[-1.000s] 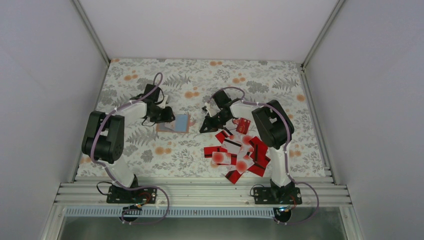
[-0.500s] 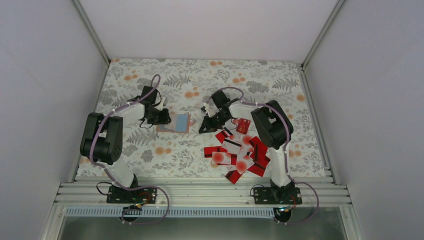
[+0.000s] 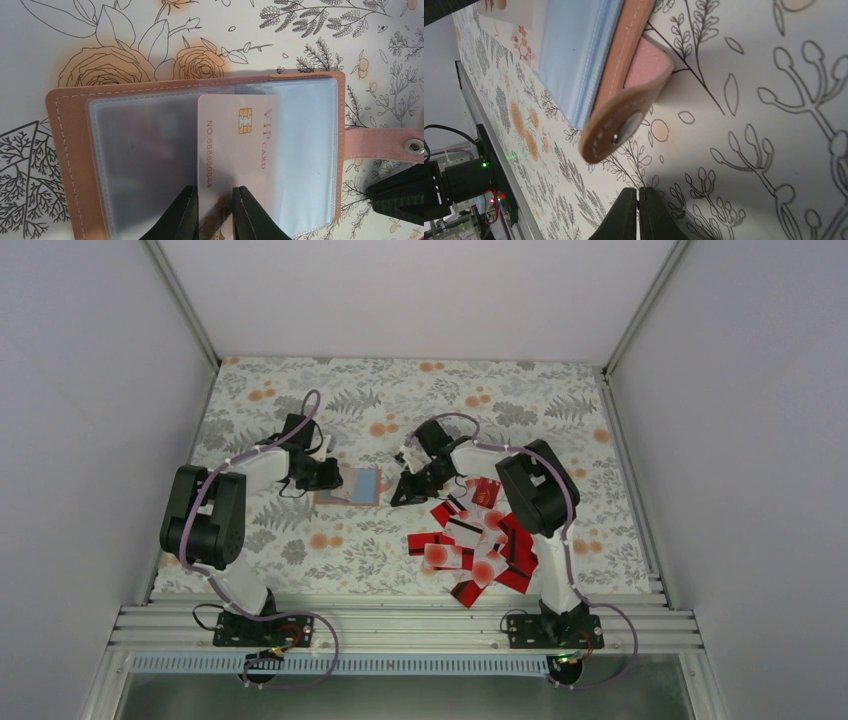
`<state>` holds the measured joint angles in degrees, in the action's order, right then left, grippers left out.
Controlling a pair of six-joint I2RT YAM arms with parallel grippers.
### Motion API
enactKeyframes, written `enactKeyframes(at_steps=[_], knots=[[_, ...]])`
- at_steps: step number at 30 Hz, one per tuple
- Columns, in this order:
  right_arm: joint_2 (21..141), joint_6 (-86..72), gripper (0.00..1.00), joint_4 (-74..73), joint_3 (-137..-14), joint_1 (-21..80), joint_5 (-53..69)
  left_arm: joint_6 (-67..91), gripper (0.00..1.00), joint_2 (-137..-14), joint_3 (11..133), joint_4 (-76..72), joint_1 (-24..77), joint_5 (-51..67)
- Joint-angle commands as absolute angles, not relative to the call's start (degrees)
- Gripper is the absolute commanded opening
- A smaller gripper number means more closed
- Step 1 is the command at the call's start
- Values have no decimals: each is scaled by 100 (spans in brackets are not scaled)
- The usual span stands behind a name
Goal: Put the credit cards into the card holder
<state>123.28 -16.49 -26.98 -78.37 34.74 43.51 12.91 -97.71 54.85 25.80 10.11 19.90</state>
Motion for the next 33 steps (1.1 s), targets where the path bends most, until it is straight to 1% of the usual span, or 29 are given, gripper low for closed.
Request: enactKeyframes(at_steps=[1, 16, 33], knots=[[12707, -1707, 4, -2898, -7902, 3634, 3883, 1401, 18, -9723, 5457, 2520, 987, 2102], [12960, -1926, 4, -2755, -8197, 3751, 3880, 1682, 16, -9841, 5305, 2350, 992, 2368], [13061, -1960, 4, -2668, -8237, 3805, 3946, 2148, 16, -9993, 5221, 2060, 997, 2659]])
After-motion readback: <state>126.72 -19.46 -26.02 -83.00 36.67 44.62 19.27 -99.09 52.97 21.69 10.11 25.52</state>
